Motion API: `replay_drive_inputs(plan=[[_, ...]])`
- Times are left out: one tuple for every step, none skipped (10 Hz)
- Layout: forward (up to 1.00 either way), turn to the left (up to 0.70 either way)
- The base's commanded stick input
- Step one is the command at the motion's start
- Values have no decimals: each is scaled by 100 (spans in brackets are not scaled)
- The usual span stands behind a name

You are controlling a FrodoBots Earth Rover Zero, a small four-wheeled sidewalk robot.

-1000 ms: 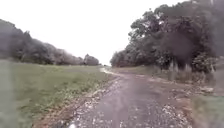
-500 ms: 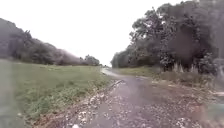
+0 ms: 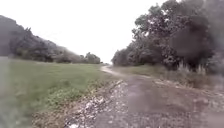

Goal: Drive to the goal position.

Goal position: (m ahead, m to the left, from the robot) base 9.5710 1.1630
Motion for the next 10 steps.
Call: replay_drive_inputs(plan=[[70, 0], [70, 0], [70, 0], [70, 0], [70, 0], [70, 0], [70, 0], [70, 0], [70, 0], [70, 0]])
